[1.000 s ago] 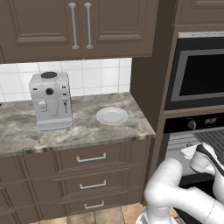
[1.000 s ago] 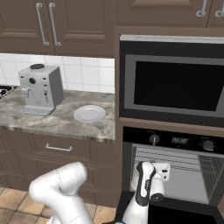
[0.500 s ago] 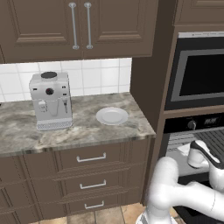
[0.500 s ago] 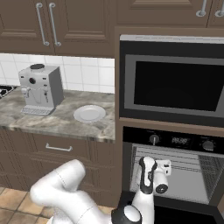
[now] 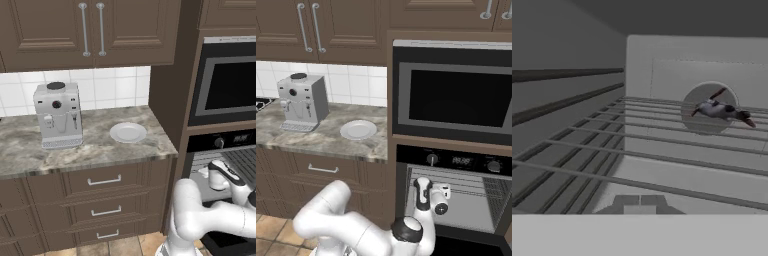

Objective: Take the fish from the oven and place it on the plate on the counter.

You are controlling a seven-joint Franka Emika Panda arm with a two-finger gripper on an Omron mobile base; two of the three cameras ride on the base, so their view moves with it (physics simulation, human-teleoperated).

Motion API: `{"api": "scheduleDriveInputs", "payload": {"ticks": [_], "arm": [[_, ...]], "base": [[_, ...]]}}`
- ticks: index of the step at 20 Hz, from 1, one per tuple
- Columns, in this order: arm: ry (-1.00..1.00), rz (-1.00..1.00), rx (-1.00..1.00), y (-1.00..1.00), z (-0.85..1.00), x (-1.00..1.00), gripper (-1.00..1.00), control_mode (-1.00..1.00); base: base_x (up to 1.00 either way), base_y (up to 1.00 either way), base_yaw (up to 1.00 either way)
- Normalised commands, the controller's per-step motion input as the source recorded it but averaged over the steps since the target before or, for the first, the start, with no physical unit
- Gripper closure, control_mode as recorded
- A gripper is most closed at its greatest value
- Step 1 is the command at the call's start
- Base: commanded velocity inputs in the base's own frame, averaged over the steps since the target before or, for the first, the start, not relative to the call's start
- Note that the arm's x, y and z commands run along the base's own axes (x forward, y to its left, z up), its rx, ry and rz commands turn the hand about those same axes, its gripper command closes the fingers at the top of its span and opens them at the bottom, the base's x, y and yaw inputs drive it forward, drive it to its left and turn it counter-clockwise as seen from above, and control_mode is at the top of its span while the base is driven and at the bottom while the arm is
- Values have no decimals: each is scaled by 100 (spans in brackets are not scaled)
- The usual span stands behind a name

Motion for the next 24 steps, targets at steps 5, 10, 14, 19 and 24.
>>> {"api": "scheduleDriveInputs", "payload": {"ticks": [5, 10, 14, 19, 24], "arm": [[2, 0, 0, 0, -100, 10, 100, -100], [0, 1, 1, 0, -96, 1, 100, -100], [4, 0, 1, 0, -100, 0, 100, -100], [5, 0, -8, 8, -100, -22, 100, -100], [17, 0, -15, 13, -100, -75, 100, -100]], "base": [[0, 0, 0], [0, 0, 0], [0, 0, 0], [0, 0, 0], [0, 0, 0]]}}
